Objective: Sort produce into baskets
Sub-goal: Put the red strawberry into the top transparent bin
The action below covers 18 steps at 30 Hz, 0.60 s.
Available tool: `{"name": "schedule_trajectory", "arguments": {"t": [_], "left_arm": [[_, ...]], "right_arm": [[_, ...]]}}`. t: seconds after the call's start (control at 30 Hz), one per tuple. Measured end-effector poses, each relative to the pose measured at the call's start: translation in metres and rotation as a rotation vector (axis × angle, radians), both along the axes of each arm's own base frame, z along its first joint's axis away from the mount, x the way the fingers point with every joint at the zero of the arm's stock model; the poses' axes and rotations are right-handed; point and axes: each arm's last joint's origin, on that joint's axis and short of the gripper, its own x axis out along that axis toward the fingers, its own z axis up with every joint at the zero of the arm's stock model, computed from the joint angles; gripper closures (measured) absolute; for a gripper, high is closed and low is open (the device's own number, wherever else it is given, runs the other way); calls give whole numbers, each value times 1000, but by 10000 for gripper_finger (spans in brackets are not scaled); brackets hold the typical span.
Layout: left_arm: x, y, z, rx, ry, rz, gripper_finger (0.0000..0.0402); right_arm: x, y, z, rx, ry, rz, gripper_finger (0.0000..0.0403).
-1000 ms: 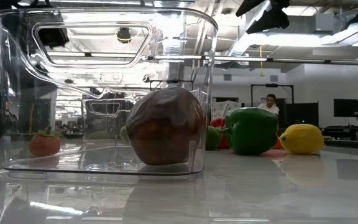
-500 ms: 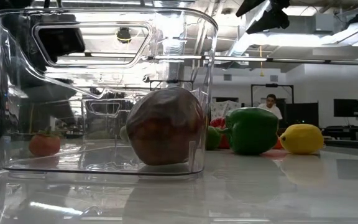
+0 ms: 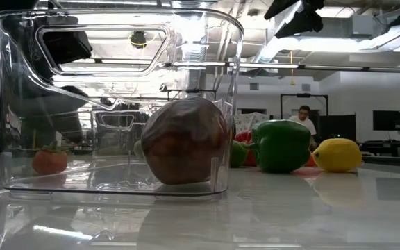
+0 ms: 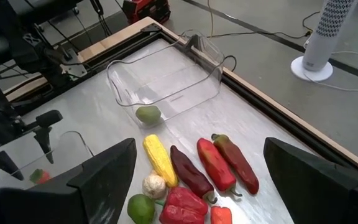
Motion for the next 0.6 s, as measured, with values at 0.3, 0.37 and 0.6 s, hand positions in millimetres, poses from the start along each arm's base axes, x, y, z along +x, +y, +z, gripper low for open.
{"name": "schedule_trajectory", "arguments": {"t": [0.3,0.37,0.6], "left_arm": [[8,-8,-18,5,27,-41,137],[8,-8,-22,10,43,-36,137],[9,-8,-26,36,50,-17,166]], "right_arm": [[0,0,-1,-11,15,8,24],[0,0,-1,-11,15,9,24],[0,0,-1,-13,16,10,24]]}}
